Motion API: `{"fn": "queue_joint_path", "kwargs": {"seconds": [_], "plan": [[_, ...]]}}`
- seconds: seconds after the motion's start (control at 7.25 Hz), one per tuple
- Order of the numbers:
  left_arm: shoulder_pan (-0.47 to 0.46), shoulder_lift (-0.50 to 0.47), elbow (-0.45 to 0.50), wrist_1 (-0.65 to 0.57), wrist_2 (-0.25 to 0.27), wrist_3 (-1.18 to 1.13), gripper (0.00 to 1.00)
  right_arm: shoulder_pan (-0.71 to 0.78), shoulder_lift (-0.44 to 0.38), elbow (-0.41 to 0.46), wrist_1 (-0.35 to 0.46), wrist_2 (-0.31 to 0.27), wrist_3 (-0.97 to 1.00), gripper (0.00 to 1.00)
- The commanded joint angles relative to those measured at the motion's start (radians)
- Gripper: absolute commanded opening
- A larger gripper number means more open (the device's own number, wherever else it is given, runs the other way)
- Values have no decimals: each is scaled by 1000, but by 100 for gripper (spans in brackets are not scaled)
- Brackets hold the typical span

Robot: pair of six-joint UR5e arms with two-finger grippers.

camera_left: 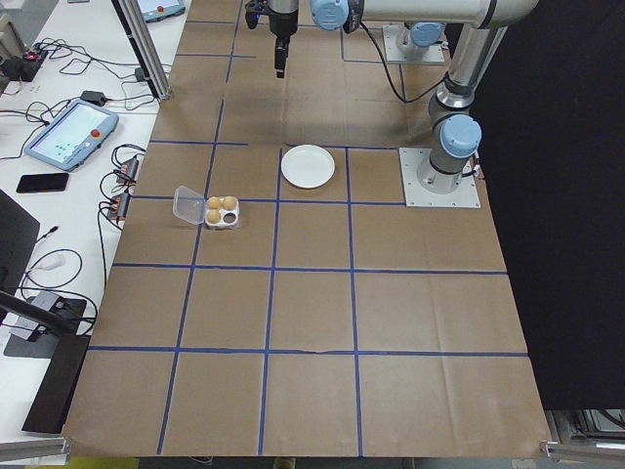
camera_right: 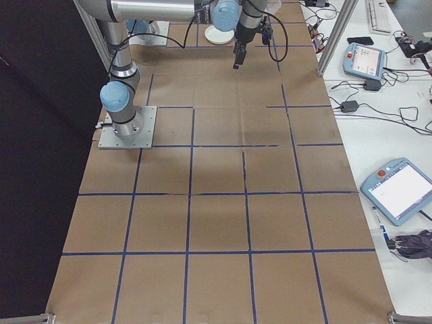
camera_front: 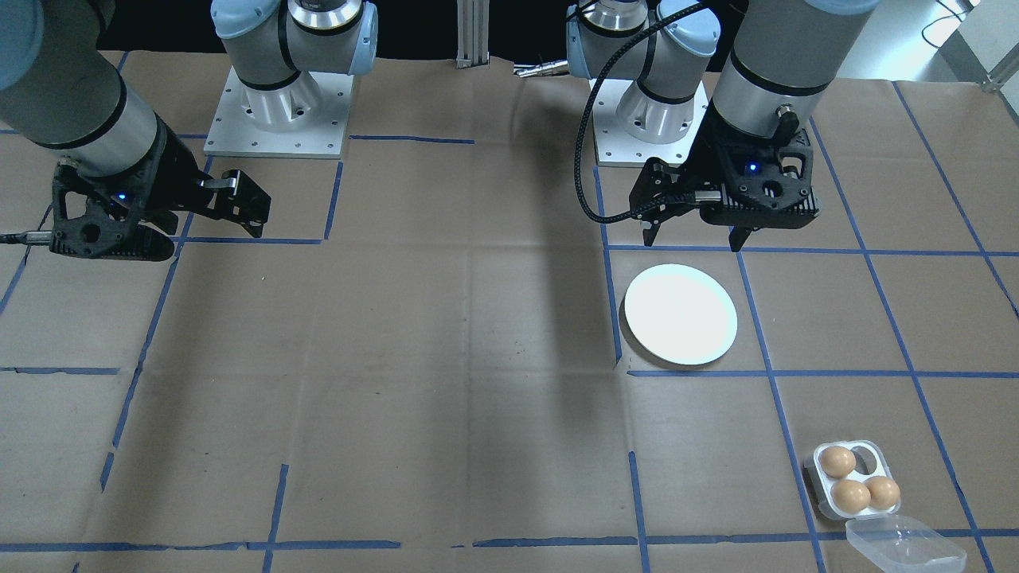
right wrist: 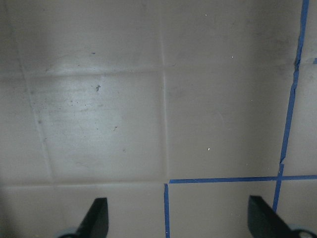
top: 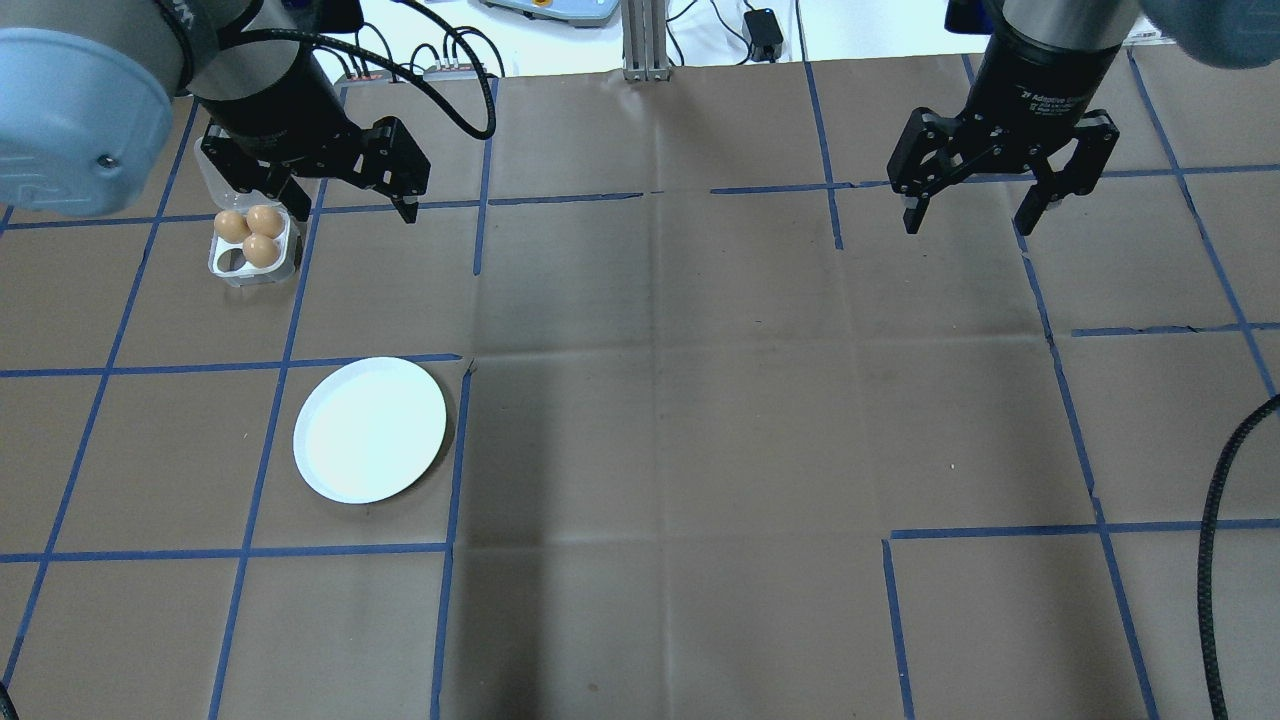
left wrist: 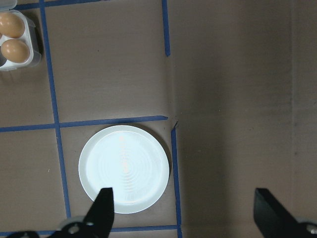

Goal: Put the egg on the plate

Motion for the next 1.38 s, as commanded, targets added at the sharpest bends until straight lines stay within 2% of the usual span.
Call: {"fn": "queue_joint_path", "kwargs": {"seconds": [0.0,0.69,1.24], "plan": [[0,0,-1,0,-1,0,100,0,-1,0,0,1,0,100],[9,-21,14,14,-1,2,100,0,-1,0,0,1,0,100],[190,-216,213,11,-42,41,100,0,-1,0,0,1,0,100]]}}
